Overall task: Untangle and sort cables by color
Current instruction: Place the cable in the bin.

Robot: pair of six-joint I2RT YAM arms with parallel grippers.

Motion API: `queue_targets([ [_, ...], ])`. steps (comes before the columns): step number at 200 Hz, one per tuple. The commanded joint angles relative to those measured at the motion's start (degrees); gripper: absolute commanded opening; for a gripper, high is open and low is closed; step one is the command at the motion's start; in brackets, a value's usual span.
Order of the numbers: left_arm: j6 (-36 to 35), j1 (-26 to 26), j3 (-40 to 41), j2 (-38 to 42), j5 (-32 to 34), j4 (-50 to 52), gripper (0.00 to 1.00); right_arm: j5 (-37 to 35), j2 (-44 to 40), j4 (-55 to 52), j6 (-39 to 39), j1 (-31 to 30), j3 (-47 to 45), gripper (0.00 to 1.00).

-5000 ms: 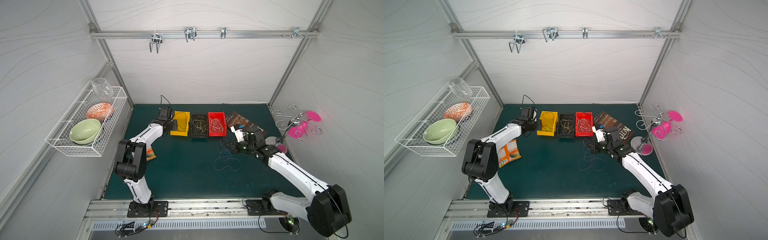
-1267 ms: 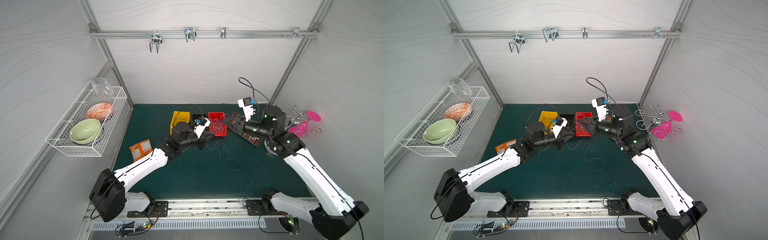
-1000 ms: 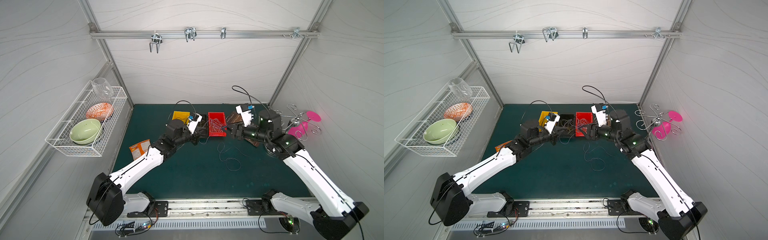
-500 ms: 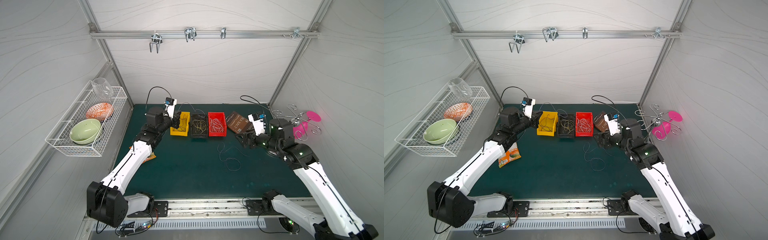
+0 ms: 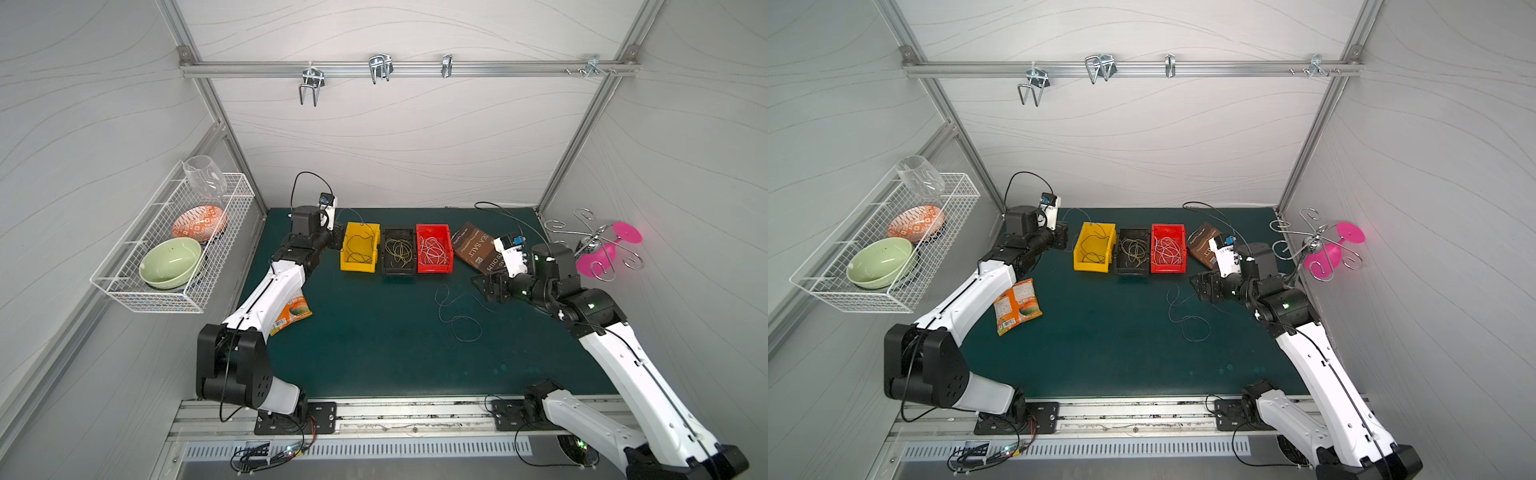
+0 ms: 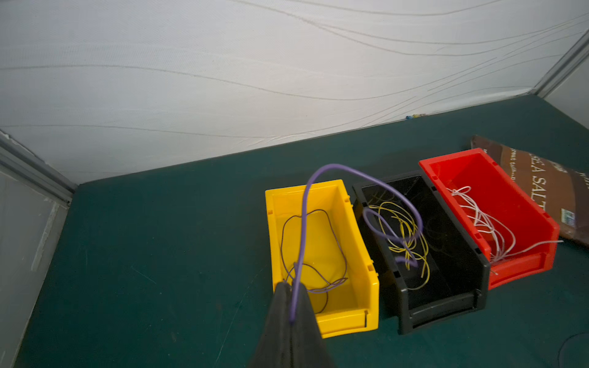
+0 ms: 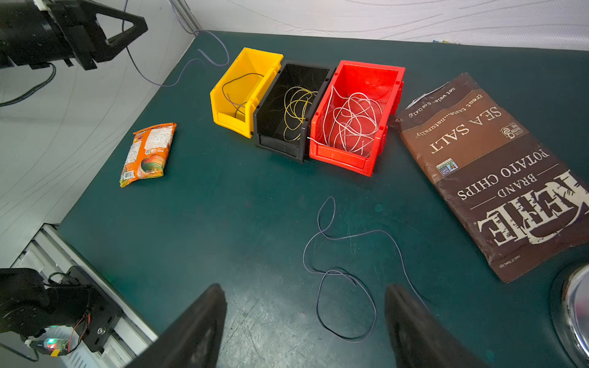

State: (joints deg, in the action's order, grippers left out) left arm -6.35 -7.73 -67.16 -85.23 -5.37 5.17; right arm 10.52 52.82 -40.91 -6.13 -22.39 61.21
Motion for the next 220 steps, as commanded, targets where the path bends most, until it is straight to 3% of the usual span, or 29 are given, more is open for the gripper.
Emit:
queue_targets([
  [1,-0.4,0.4,-3.9,-2.5,0.1,-1.4,0.00,0.7,0.5,1.2,0.5,0.6,-0.5,0.80],
  [32,1.8,0.4,-5.5,-6.7,-0.7,-2.2,0.00,1.1,1.5,1.8,0.2,0.8,-0.7,0.81],
  [86,4.6,1.5,-6.7,-9.3,3.7,-1.0,0.00,1.4,3.2,2.6,-0.2,0.9,-1.2,0.81],
  [117,0.8,1.8,-6.8,-8.9,5.7,1.5,0.00,1.5,3.8,3.2,0.0,0.9,-1.5,0.85],
  [121,0.2,1.8,-6.8,-8.9,6.0,1.8,0.00,1.4,3.7,3.3,0.0,0.9,-1.5,0.87],
  [127,-0.6,1.8,-6.8,-8.9,6.6,2.3,0.00,1.5,3.7,3.5,0.0,0.9,-1.7,0.99],
  [220,-11.0,1.7,-9.4,-10.3,15.4,7.4,0.00,1.2,3.5,3.1,0.6,2.0,-1.7,0.99],
])
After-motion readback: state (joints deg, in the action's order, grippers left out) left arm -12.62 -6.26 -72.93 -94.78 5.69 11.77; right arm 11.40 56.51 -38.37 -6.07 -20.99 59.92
